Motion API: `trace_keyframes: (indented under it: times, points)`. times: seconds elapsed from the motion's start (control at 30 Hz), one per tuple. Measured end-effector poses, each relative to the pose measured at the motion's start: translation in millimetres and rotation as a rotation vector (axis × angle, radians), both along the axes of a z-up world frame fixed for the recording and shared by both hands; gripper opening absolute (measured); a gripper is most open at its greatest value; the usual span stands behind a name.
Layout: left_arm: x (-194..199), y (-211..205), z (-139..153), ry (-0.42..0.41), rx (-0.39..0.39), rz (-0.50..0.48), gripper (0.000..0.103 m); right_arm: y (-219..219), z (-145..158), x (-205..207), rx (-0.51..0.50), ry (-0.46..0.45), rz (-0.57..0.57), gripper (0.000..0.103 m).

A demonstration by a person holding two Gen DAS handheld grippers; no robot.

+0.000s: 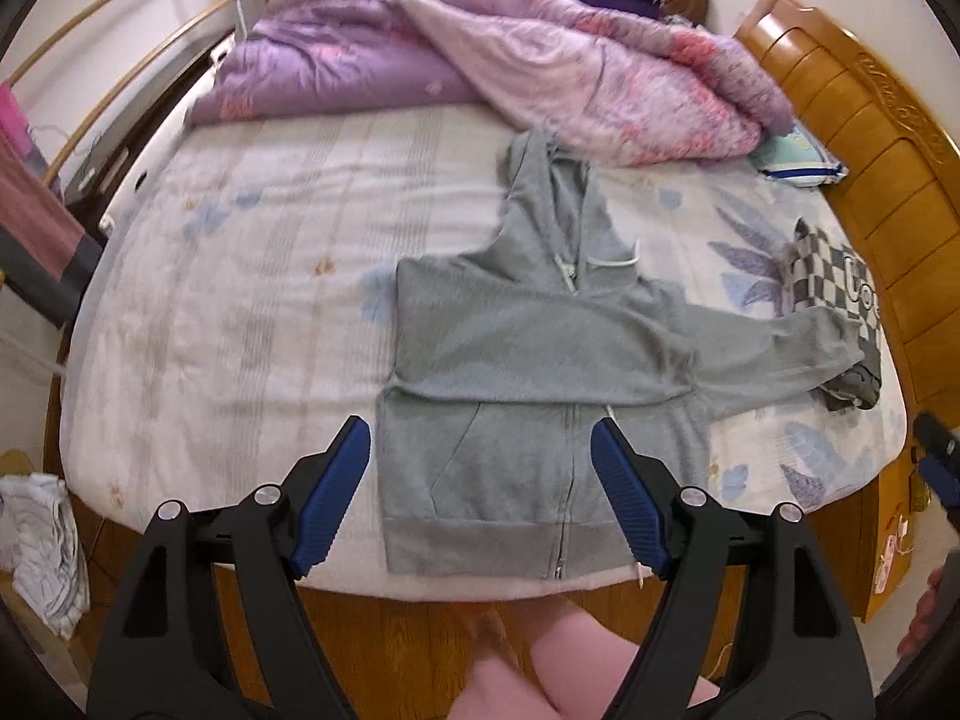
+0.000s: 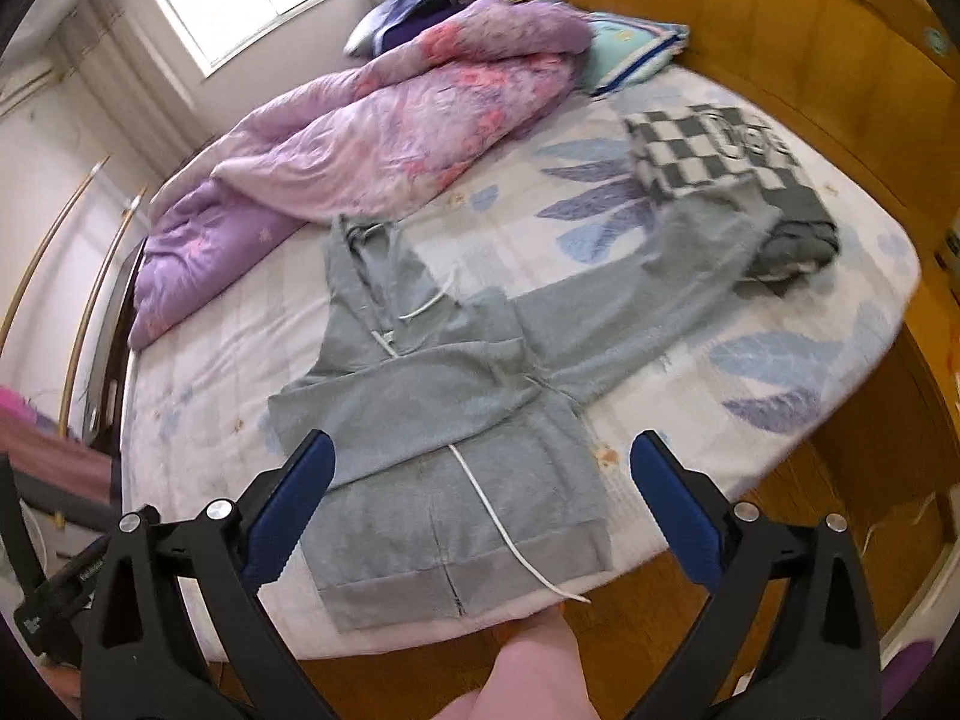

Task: Fold large clothes
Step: 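Move the right tool toward the other sleeve cuff near the checkered sweater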

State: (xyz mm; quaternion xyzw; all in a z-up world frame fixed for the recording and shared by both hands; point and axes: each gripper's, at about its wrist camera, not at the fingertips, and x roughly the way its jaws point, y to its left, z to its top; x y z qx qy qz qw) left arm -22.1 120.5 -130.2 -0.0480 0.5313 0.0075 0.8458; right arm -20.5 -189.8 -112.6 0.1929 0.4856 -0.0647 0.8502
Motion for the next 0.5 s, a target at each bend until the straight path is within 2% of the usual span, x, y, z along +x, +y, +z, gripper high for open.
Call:
trace_keyframes:
  times: [0.17, 0.37, 0.5]
  points:
    - [-12.6, -24.3, 18.6, -0.095, -0.029, -0.069, 0.087, -5.6, 15.4, -25.2, -0.041, -0.059, -0.035, 0.095]
    - [-13.8, -61.4, 26.9, -0.116, -0.015, -0.158, 0.09, -31.3, 24.7, -45.9, -0.092, -0.157, -0.13, 0.095]
    - [-3.3, -96.2, 23.2, -0.098, -0.005, -0.204, 0.09, -62.4, 21.5, -47.9, -0.073, -0.189, -0.192, 0.095]
